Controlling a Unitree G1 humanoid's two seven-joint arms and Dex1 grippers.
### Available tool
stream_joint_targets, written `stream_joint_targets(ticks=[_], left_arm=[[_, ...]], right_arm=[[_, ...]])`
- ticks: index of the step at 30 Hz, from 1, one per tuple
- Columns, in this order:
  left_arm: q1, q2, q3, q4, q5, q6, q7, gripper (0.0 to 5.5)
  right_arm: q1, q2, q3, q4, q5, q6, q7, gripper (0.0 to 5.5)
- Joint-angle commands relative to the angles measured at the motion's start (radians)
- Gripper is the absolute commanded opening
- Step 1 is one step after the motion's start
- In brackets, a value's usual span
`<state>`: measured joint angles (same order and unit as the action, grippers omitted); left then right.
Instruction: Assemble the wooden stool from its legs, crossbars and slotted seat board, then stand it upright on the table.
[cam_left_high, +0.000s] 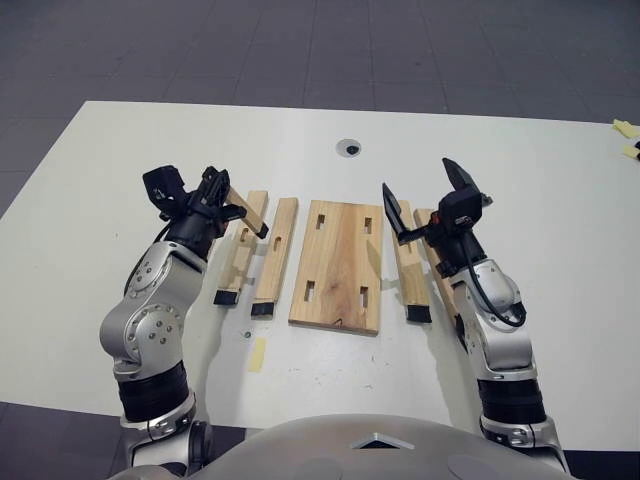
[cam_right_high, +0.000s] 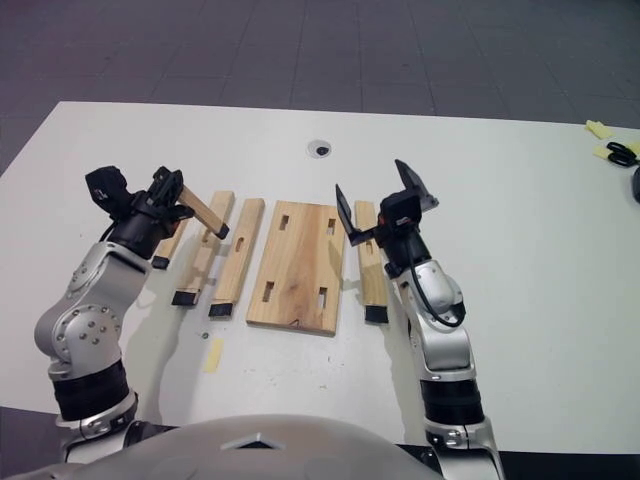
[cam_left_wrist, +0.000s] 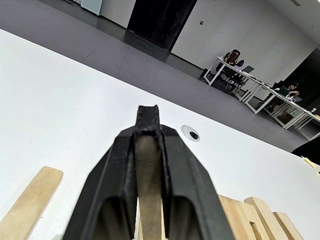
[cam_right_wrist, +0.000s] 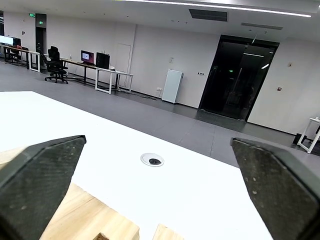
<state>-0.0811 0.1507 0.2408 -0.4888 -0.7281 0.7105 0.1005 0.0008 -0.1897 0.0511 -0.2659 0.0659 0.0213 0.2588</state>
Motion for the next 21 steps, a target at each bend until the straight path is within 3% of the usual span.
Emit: stream_joint_targets(ticks=[1,21], left_arm=[[0.024,-0.026,-0.025,-0.013,0.025,-0.011,0.002,0.42],[0.028,-0.052,-0.075,0.036,0.137,-0.084,-0.04,0.42]], right_arm=[[0.007,0.006,0.003,-0.009,-0.004,0.011,-0.008,5.4],[0.014,0.006,0.003,-0.004,-0.01,0.013,-0.009,5.4]])
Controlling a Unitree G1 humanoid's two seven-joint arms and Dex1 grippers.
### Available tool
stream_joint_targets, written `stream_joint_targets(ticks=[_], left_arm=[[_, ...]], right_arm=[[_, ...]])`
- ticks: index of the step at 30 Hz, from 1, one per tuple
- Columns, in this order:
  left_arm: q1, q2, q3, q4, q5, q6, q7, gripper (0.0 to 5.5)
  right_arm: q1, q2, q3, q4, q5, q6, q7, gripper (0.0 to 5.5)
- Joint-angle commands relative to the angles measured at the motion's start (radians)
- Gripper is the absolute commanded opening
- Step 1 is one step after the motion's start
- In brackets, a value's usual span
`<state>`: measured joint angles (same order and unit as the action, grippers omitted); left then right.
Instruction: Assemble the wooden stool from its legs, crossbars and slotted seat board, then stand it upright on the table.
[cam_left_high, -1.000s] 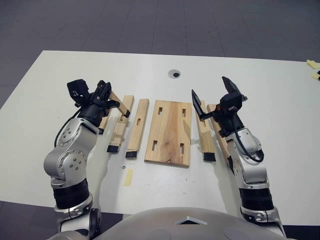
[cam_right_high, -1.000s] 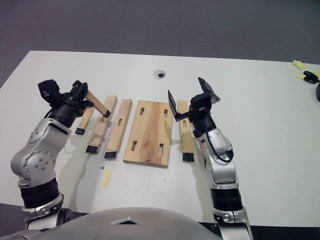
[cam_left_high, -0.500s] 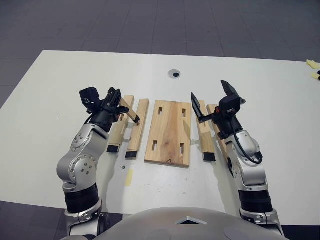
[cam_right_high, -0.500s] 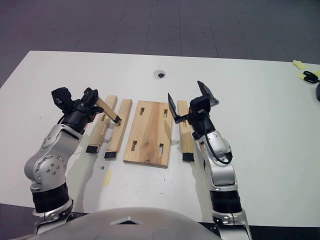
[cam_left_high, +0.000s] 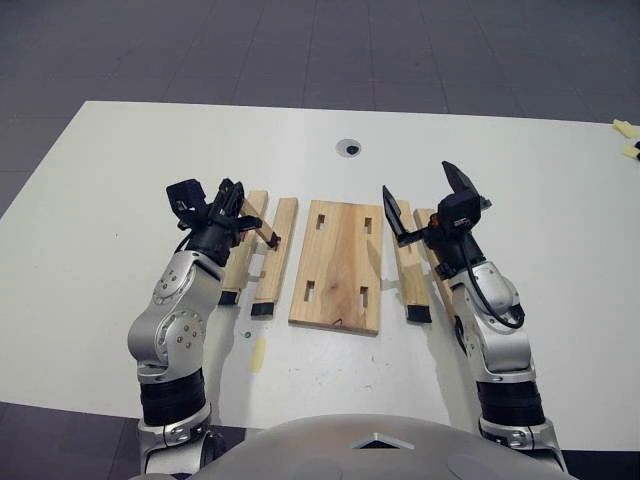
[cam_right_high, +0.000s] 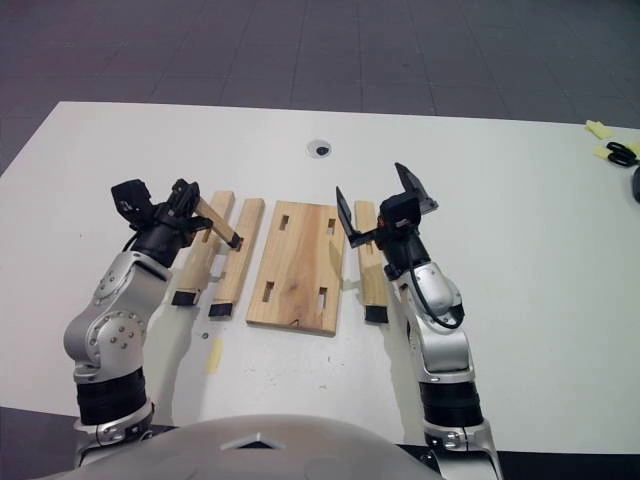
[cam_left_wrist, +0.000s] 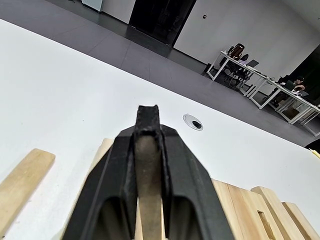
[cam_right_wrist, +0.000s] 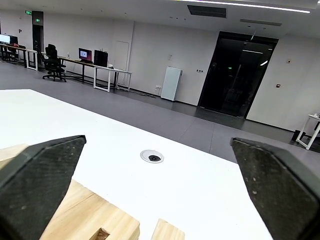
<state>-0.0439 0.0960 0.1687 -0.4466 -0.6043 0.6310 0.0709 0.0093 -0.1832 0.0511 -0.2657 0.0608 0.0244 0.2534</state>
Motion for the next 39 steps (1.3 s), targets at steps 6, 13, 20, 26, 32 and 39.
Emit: stream_joint_targets(ticks=[6,13,20,26,32,39], left_arm=[[0.016,0.01,-0.021,0.027,0.062,-0.032,-0.044,0.42],[0.058,0.002,-0.054,0.027,0.108,-0.061,-0.065,0.42],[0.034,0.017,-0.049,0.007,0.131,-0.076,-0.074,0.42],[0.008,0.016,-0.021,-0.049,0.106,-0.052,-0.062,0.42],[0.013,0.005,-0.021,-0.06,0.1,-0.028,-0.062,0.42],[0.042,-0.031,-0.009,-0.036,0.075,-0.017,-0.058,0.42]], right_arm=[[0.003,-0.002,0.001,-0.001,-0.006,0.01,-0.002,5.4],[0.003,-0.006,0.001,0.002,-0.008,0.013,0.0,5.4],[0.003,-0.004,0.001,0.003,-0.011,0.015,-0.003,5.4],[0.007,-0.003,0.005,0.0,-0.014,0.017,-0.003,5.4],[0.013,-0.002,0.005,-0.002,-0.017,0.017,-0.003,5.4],[0.011,-0.004,0.005,0.003,-0.019,0.017,0.0,5.4]])
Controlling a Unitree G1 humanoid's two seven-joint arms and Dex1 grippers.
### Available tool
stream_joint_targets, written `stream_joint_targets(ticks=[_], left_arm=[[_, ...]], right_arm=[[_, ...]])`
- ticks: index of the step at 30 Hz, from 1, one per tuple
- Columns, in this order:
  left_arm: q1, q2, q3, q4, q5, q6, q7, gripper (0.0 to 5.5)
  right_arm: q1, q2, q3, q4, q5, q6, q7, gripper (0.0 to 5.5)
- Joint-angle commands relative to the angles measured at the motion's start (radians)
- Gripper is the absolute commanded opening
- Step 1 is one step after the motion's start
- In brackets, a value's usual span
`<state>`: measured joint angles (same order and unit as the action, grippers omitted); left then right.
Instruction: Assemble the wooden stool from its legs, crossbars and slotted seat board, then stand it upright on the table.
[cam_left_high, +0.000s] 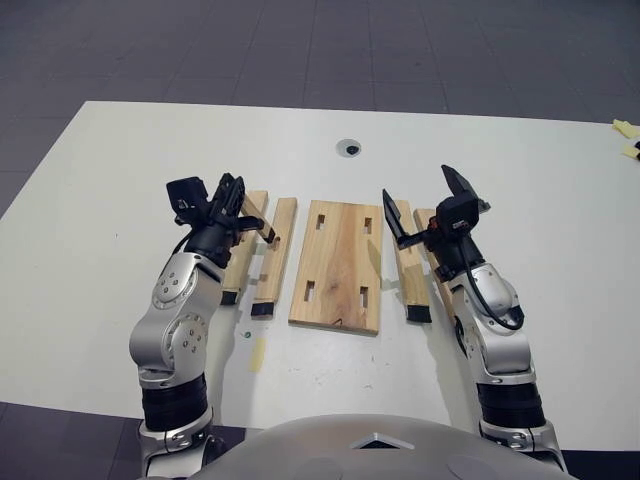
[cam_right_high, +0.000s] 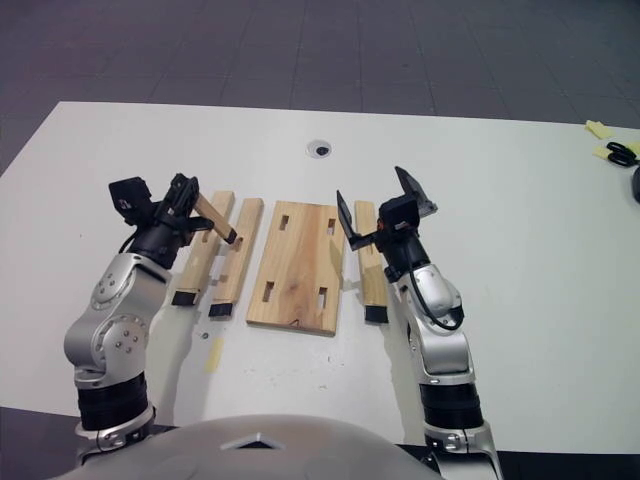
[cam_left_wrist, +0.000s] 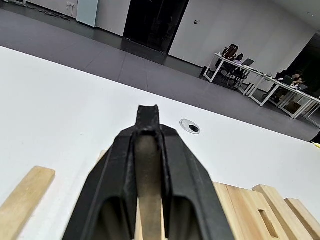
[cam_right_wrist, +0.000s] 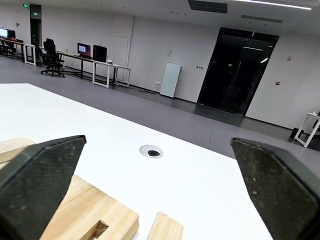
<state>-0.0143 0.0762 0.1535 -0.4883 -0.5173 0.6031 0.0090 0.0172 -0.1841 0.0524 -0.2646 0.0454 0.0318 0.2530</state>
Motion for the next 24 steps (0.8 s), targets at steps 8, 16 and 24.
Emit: stream_joint_targets(ticks=[8,16,24], left_arm=[[0.005,-0.016,-0.006,0.045,0.03,-0.024,-0.005,0.42],[0.026,0.011,-0.05,0.048,0.106,-0.068,-0.033,0.42],[-0.006,-0.001,-0.027,0.032,0.083,-0.062,-0.031,0.42]], right_arm=[[0.003,-0.001,0.008,0.004,-0.002,0.01,0.004,5.4],[0.005,0.001,0.009,0.001,-0.002,0.007,0.003,5.4],[0.009,0.002,0.012,0.002,-0.004,0.007,0.001,5.4]])
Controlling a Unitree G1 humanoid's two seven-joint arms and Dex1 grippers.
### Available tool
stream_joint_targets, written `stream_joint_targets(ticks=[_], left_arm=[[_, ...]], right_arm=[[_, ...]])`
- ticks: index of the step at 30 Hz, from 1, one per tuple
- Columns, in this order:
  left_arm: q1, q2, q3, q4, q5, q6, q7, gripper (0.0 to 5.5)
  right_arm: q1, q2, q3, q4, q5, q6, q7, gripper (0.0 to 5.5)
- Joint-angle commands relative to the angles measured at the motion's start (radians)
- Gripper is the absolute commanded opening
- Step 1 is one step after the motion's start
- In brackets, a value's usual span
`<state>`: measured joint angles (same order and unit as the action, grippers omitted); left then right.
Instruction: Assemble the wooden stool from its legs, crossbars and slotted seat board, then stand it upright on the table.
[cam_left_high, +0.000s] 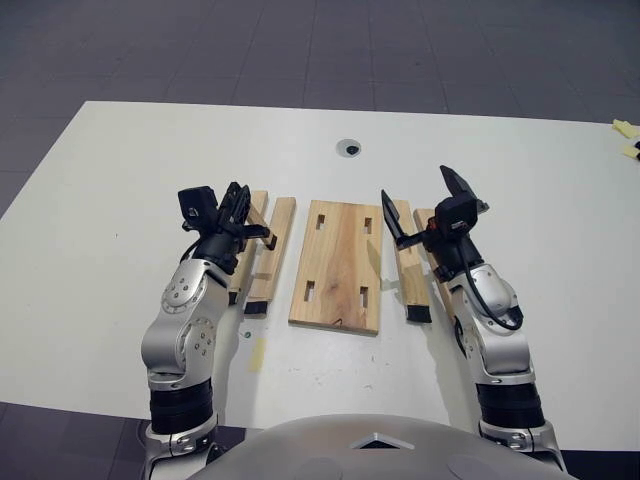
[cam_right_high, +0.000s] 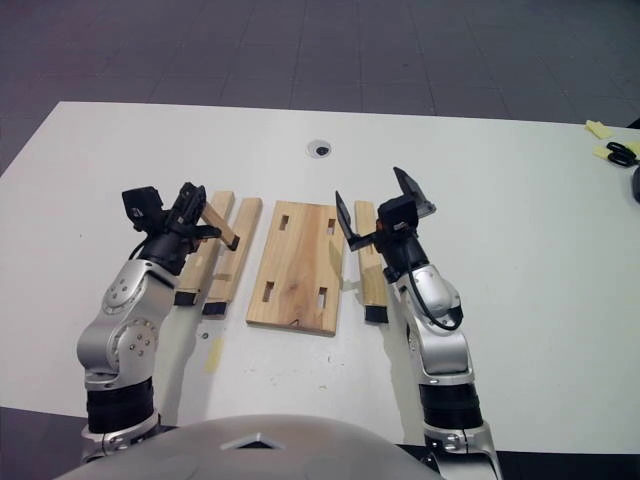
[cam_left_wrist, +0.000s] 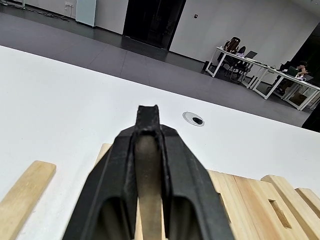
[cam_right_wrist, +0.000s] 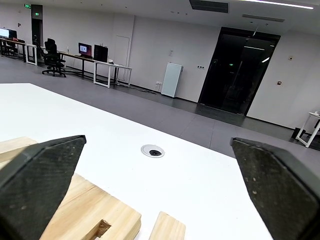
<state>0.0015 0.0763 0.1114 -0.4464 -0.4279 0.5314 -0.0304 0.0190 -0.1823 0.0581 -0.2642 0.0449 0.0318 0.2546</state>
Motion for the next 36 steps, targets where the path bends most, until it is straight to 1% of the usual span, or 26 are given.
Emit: stream_joint_targets(ticks=[1,19,24,27,30,34,36], left_arm=[[-0.026,0.002,0.015,-0.01,-0.005,0.01,0.006,0.42],[-0.033,0.007,0.02,-0.009,-0.009,0.018,-0.002,0.42],[-0.087,0.041,0.05,-0.001,-0.033,0.026,-0.028,0.42],[-0.136,0.08,0.073,0.006,-0.077,0.05,-0.079,0.42],[-0.189,0.131,0.071,-0.005,-0.136,0.093,-0.151,0.42],[-0.245,0.157,0.029,-0.026,-0.174,0.134,-0.193,0.42],[-0.257,0.151,-0.007,-0.039,-0.176,0.141,-0.202,0.42]], right_arm=[[0.006,0.001,0.006,0.002,-0.004,0.007,-0.001,5.4],[-0.003,0.004,0.003,0.012,-0.004,0.001,-0.008,5.4],[-0.017,0.004,0.002,0.001,0.042,0.012,0.027,5.4],[-0.033,-0.015,0.02,-0.058,0.157,0.078,0.129,5.4],[-0.062,-0.063,0.059,-0.118,0.249,0.173,0.241,5.4],[-0.127,-0.068,0.096,-0.141,0.265,0.257,0.257,5.4],[-0.164,-0.064,0.147,-0.13,0.237,0.286,0.262,5.4]])
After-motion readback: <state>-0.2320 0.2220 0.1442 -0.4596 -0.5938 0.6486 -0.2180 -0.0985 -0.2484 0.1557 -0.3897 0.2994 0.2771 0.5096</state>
